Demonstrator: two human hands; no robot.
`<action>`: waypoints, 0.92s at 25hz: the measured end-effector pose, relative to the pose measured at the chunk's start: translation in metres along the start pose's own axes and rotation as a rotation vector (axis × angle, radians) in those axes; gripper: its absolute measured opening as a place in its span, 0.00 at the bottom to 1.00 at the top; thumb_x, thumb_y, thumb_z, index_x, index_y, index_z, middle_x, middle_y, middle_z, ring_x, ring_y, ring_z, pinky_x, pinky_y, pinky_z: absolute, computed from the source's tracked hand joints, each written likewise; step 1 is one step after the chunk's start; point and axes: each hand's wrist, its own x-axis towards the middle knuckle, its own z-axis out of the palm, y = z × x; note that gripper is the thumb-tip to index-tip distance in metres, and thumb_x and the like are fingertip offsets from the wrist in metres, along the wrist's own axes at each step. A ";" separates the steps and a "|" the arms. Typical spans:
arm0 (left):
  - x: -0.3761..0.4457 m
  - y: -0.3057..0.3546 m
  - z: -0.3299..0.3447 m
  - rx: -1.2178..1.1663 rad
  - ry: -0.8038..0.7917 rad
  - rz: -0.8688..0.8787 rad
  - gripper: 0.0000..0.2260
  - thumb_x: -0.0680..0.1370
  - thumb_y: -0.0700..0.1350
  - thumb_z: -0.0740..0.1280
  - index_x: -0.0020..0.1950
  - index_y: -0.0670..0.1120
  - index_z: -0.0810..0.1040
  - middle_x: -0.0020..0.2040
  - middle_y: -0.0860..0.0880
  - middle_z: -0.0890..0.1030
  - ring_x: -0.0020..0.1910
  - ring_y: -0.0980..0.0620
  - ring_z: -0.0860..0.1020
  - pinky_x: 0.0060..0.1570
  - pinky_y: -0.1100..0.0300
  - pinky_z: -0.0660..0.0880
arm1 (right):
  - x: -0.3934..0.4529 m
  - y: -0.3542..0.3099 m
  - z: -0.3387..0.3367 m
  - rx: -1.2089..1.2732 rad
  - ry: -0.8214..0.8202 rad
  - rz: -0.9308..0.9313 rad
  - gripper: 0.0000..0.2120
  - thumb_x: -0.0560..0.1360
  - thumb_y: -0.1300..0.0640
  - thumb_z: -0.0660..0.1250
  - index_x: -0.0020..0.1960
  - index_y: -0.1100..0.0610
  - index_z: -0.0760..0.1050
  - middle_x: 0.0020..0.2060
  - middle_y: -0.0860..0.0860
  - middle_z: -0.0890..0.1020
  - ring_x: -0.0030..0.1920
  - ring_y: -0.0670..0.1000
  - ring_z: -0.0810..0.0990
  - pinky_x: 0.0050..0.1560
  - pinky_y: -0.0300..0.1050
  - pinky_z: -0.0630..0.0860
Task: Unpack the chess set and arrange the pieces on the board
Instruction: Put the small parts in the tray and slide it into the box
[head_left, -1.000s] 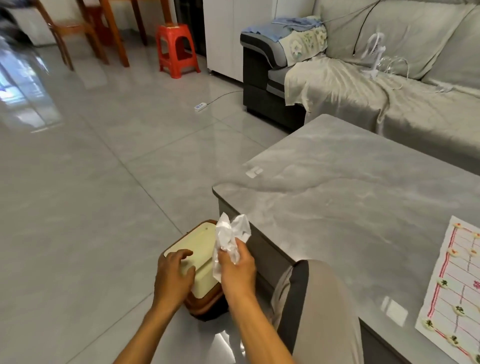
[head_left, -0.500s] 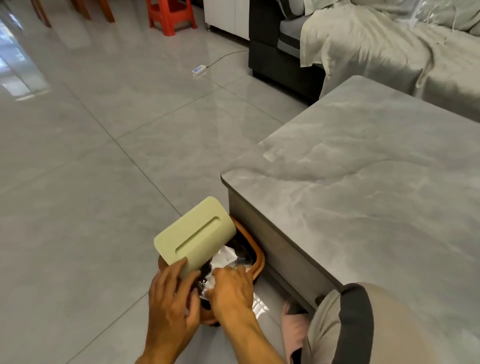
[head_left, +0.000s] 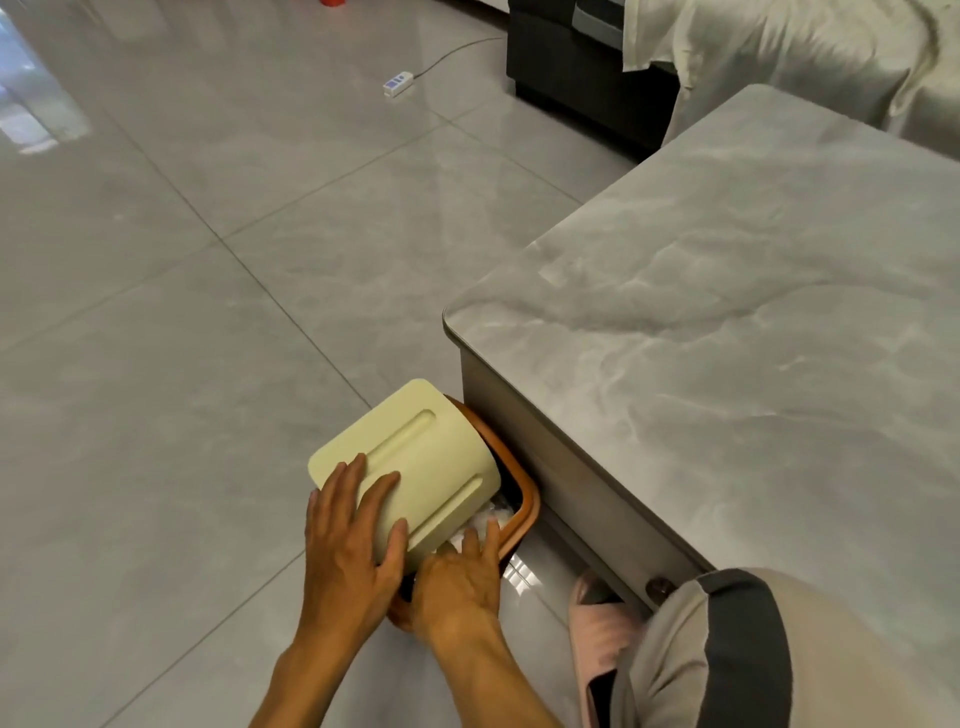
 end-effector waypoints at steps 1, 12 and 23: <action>-0.001 -0.002 0.002 -0.030 -0.016 -0.014 0.23 0.77 0.55 0.56 0.71 0.51 0.69 0.75 0.47 0.62 0.75 0.47 0.57 0.71 0.39 0.59 | 0.000 -0.003 0.006 -0.052 -0.039 0.005 0.27 0.77 0.41 0.59 0.70 0.57 0.69 0.71 0.59 0.67 0.76 0.64 0.47 0.67 0.67 0.27; -0.004 -0.011 0.008 -0.115 -0.069 -0.081 0.25 0.78 0.63 0.51 0.73 0.56 0.64 0.75 0.48 0.64 0.76 0.49 0.56 0.75 0.45 0.52 | -0.044 0.012 -0.015 0.322 0.238 0.057 0.12 0.77 0.55 0.63 0.57 0.59 0.76 0.58 0.56 0.77 0.66 0.58 0.66 0.70 0.54 0.58; -0.004 0.017 -0.009 -0.020 -0.191 -0.195 0.40 0.68 0.72 0.56 0.75 0.52 0.61 0.75 0.48 0.62 0.75 0.47 0.54 0.70 0.47 0.60 | -0.089 0.021 -0.032 0.230 0.094 0.104 0.27 0.76 0.47 0.64 0.70 0.60 0.65 0.68 0.59 0.63 0.68 0.63 0.62 0.66 0.58 0.64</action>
